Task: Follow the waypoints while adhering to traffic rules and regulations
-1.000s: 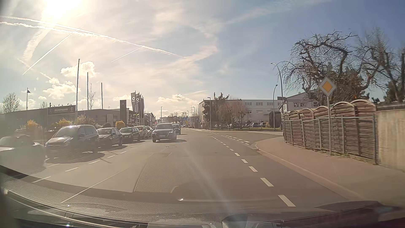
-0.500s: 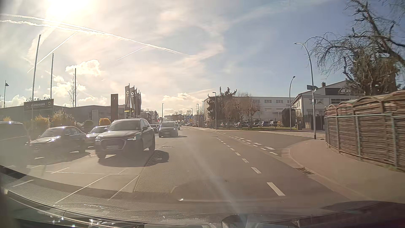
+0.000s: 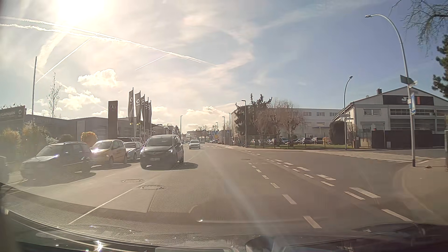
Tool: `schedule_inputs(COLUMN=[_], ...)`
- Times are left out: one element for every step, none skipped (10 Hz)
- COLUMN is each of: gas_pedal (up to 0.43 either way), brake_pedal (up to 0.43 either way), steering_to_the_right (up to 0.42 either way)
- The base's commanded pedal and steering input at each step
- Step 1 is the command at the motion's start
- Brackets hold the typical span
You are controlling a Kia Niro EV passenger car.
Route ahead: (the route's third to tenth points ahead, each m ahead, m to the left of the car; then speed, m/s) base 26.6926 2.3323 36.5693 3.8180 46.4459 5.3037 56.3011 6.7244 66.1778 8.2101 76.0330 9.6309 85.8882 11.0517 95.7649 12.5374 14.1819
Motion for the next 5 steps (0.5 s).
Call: schedule_inputs(gas_pedal=[0.11,0.11,0.098,0.098,0.087], brake_pedal=[0.0,0.0,0.0,0.0,0.0], steering_to_the_right=[-0.019,-0.019,-0.018,-0.019,-0.019])
